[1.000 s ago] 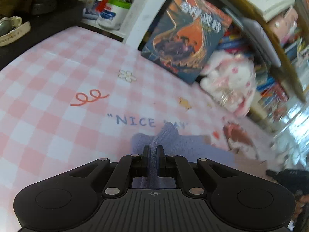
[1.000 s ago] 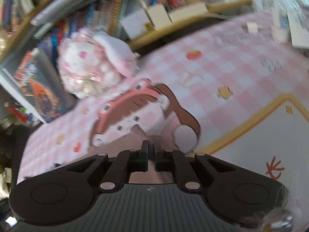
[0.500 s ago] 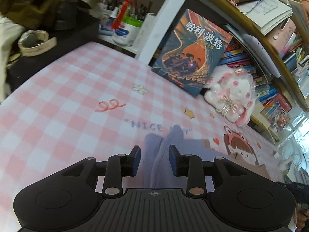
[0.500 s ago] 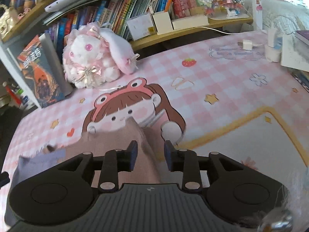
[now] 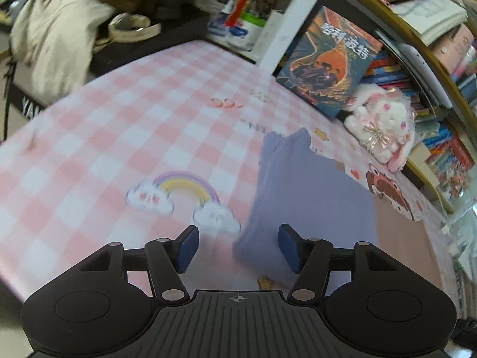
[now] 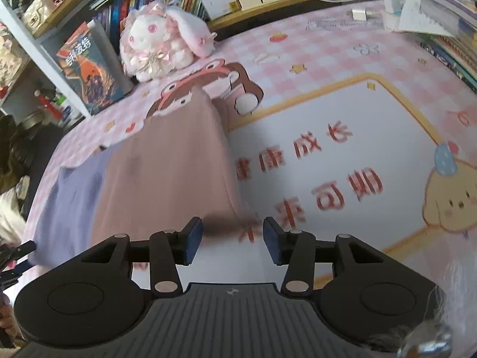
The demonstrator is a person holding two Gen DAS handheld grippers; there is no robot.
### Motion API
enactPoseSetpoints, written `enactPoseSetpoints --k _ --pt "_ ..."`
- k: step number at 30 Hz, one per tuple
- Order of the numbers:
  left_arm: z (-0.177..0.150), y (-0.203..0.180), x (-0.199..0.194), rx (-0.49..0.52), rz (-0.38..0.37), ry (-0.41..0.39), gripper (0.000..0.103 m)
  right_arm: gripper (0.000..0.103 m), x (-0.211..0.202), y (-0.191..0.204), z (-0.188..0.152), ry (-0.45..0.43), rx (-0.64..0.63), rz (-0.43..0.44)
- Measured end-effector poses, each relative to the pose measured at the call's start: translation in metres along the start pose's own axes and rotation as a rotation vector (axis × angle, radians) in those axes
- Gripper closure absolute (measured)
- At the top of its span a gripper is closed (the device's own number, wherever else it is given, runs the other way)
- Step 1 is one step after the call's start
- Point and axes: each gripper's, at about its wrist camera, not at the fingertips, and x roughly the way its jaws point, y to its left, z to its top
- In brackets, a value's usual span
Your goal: Fold clothes
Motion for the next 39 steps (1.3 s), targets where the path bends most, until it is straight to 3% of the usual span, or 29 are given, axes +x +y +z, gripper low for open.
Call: enactPoseSetpoints --k 7,14,21,23,24,25,26,27,31,35,39 --pt "-0.023 0.005 -0.012 -0.131 -0.018 0.007 0.042 0.060 -0.010 -0.014 -0.009 0.016 0.067 0.057" --pt "-0.031 0.033 -0.003 -0.501 -0.137 0.043 0.041 0.053 0.001 -0.036 -0.007 0.071 0.320 0.151" --pt "-0.025 0.047 0.018 -0.724 -0.196 0.023 0.042 0.053 0.018 -0.053 0.001 0.085 0.579 0.230" --pt "-0.025 0.049 0.026 -0.789 -0.223 0.037 0.046 0.057 0.024 -0.053 0.004 0.090 0.620 0.243" --pt "-0.025 0.048 0.028 -0.790 -0.213 0.043 0.054 0.064 0.027 -0.053 0.004 0.094 0.632 0.241" --pt "-0.024 0.047 0.030 -0.790 -0.201 0.049 0.075 0.069 0.029 -0.052 0.005 0.097 0.639 0.235" --pt "-0.021 0.046 0.032 -0.772 -0.182 0.055 0.087 0.081 0.031 -0.050 0.006 0.095 0.635 0.232" --pt "-0.018 0.043 0.029 -0.745 -0.189 0.038 0.091 0.090 0.030 -0.049 0.007 0.077 0.627 0.241" --pt "-0.002 0.032 0.020 -0.605 -0.190 -0.004 0.092 0.093 0.013 -0.042 0.015 -0.030 0.585 0.341" --pt "-0.007 0.044 0.034 -0.620 -0.163 0.049 0.091 0.093 0.028 -0.045 0.009 0.045 0.577 0.251" --pt "-0.012 0.049 0.037 -0.639 -0.176 0.052 0.091 0.093 0.034 -0.048 0.002 0.041 0.604 0.232"
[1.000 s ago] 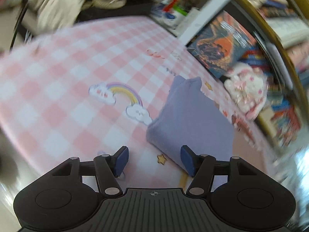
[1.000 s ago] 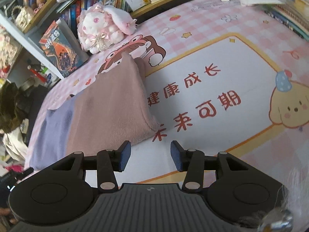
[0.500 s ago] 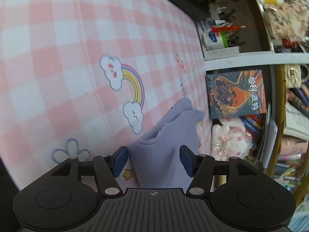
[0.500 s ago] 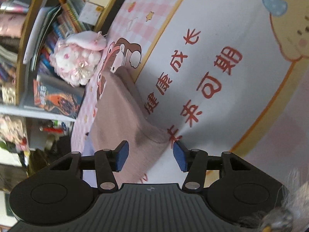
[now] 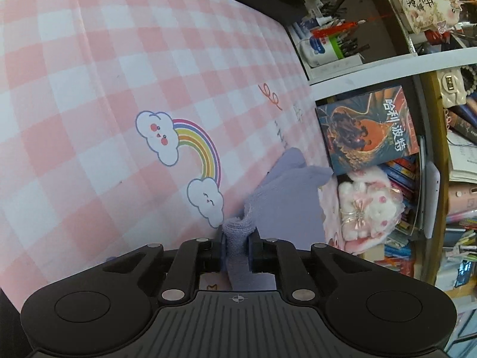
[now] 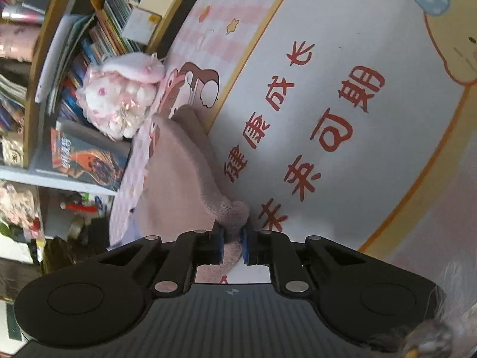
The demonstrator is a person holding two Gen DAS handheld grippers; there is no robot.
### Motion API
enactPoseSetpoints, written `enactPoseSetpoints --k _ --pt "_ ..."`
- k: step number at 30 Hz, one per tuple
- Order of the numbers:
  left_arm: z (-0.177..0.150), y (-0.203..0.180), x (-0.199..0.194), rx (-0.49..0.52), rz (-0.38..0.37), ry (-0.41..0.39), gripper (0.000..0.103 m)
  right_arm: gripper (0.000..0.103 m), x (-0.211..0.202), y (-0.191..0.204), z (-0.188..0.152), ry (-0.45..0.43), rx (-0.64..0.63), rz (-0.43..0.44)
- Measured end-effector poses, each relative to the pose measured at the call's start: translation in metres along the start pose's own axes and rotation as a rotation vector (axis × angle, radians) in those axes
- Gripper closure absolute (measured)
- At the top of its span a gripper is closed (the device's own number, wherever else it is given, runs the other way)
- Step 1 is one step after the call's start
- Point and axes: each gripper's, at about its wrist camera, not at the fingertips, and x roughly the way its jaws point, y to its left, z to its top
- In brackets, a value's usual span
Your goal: Fold clothes
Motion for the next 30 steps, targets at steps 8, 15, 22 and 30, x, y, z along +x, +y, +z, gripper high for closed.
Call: enactPoseSetpoints --k 8,15,22,30 --pt "-0.003 -0.001 -0.005 0.010 0.031 -0.014 0.076 0.085 -0.001 0.001 -0.005 -0.021 -0.025 -0.016" --pt "-0.013 -0.009 -0.025 0.055 0.042 -0.056 0.062 0.063 -0.019 0.010 -0.010 -0.044 -0.103 -0.038" --pt "-0.037 -0.016 -0.037 0.118 0.057 -0.047 0.060 0.058 -0.037 0.023 -0.025 -0.054 -0.281 -0.079" --pt "-0.079 -0.038 -0.049 0.328 0.118 -0.031 0.055 0.048 -0.051 0.048 -0.063 -0.078 -0.674 -0.191"
